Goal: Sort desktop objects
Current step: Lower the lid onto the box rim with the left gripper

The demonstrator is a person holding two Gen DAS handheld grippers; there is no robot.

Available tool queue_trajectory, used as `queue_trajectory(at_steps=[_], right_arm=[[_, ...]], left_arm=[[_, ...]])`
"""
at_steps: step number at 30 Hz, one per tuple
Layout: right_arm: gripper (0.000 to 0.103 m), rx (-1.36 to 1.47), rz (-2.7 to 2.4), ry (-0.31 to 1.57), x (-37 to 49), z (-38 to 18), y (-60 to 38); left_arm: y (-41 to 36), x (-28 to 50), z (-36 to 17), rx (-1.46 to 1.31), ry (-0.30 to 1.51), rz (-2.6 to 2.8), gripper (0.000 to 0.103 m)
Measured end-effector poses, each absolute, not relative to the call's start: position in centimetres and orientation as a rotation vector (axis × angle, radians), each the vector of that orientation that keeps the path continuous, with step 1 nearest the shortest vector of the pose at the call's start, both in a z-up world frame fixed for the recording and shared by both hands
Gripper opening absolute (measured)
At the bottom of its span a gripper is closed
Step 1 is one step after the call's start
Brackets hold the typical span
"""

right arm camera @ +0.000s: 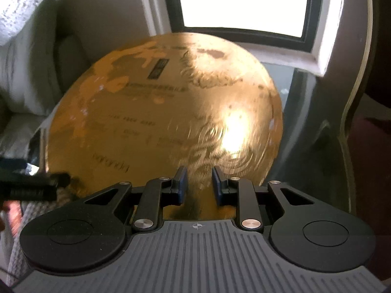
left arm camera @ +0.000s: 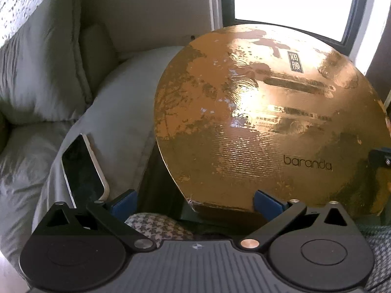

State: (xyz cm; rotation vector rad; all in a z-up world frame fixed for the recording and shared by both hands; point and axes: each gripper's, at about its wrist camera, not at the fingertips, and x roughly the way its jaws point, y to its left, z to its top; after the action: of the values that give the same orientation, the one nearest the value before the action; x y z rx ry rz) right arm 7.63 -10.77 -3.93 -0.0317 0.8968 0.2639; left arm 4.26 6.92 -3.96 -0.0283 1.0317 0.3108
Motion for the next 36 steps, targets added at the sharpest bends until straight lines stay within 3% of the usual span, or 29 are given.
queue_trajectory(at_steps=[5, 8, 22, 36], right_arm=[[0.031, -0.115, 0.255, 0.882, 10.8, -3.7, -9.2], [0.038, -0.143, 0.262, 0.876, 12.6, -3.6, -7.8], [0.034, -0.161, 0.317, 0.732, 20.3, -0.7, 0.3], [0.034, -0.142, 0.229, 0.78, 27.0, -2.5, 4.1]], left_arm=[[6.9, 4.2, -3.8, -0.045, 1.035, 0.31, 0.103], [7.0, 4.1, -3.6, -0.044, 1.033, 0.314, 0.102], [13.3, 4.2, -2.5, -0.169, 0.941, 0.444, 0.102], [15.2, 4.2, -2.9, -0.204, 0.971, 0.417, 0.102]])
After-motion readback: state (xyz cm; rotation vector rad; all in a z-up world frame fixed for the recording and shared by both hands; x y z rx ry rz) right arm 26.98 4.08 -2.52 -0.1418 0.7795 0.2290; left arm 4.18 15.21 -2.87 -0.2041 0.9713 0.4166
